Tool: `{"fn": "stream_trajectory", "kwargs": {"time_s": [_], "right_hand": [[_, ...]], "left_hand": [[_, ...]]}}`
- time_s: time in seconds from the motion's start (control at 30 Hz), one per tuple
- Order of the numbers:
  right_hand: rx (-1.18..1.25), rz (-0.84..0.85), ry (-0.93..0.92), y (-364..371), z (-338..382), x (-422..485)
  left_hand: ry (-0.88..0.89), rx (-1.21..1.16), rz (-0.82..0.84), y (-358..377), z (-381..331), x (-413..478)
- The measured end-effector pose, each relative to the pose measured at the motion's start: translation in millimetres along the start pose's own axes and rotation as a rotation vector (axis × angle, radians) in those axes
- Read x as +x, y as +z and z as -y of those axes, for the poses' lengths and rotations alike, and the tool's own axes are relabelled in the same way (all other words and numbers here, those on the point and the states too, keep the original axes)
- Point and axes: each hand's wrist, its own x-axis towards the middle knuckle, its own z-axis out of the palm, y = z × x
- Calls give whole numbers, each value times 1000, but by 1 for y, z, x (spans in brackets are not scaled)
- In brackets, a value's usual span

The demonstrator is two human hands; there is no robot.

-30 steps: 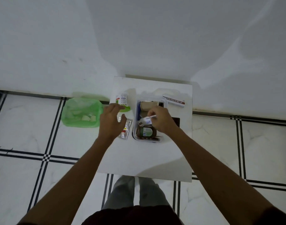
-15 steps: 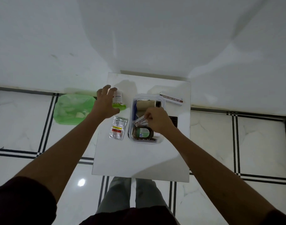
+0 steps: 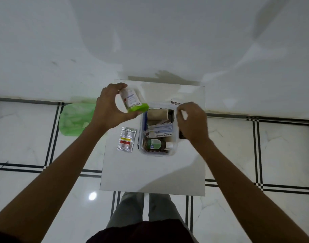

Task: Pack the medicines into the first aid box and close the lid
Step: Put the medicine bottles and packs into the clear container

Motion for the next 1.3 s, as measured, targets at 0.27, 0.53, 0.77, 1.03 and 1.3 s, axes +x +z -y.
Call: {"fn": "stream_trajectory", "kwargs": {"time_s": [0.27,0.53,0.77,1.03,1.3], "right_hand": [[-27,253,355,-10,-69,37],[-187,478,212,34,-74,39],[-350,451,121,45,-83,44],[-94,325,304,40,-70,45],[300,73,571,-30,3,4]], "left_hand": [[-224,311,108,47,-69,-39],[-576,407,-21,112,-92,-60],[-428,572,-63,114,-78,-55],[32,523,69,87,-36,-63],[59,489,190,81,-30,-47]]}}
